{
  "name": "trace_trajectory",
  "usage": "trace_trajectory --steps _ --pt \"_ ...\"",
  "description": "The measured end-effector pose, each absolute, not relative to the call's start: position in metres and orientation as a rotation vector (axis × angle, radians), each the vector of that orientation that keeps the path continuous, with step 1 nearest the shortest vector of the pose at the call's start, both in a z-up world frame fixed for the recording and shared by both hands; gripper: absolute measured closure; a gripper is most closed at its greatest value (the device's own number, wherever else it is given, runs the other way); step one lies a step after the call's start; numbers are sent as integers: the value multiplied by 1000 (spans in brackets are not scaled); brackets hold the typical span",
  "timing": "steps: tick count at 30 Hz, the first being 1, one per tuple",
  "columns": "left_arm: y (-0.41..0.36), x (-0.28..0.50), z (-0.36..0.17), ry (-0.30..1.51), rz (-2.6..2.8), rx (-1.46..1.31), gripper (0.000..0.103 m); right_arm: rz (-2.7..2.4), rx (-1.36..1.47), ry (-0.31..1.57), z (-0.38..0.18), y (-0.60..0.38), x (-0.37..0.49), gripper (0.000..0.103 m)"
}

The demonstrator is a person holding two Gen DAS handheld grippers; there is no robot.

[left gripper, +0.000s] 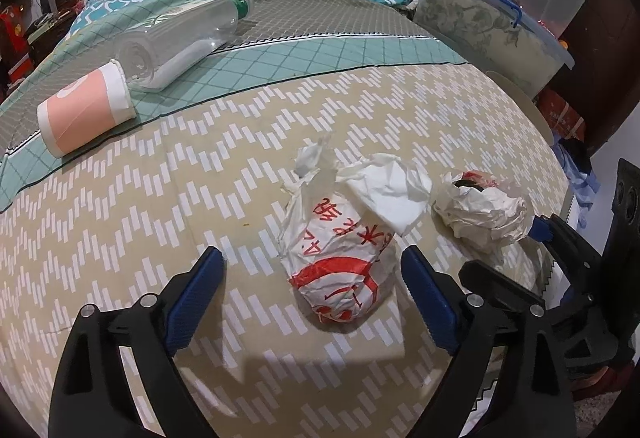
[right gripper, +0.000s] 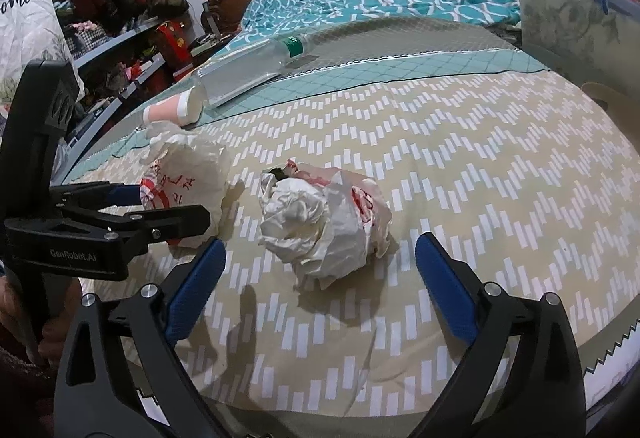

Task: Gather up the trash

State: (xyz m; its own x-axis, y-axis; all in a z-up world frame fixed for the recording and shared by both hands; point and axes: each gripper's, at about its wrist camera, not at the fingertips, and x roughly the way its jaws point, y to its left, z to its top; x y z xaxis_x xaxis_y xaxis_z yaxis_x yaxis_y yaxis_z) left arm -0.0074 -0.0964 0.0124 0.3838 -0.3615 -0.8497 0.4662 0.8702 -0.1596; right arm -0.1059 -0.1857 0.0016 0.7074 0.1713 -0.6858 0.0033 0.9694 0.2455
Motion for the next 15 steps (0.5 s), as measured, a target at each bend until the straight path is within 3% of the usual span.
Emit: trace_trajectory --steps 15 --pt "-82 -4 14 1060 -554 52 9 34 46 808 -3 -163 -112 4"
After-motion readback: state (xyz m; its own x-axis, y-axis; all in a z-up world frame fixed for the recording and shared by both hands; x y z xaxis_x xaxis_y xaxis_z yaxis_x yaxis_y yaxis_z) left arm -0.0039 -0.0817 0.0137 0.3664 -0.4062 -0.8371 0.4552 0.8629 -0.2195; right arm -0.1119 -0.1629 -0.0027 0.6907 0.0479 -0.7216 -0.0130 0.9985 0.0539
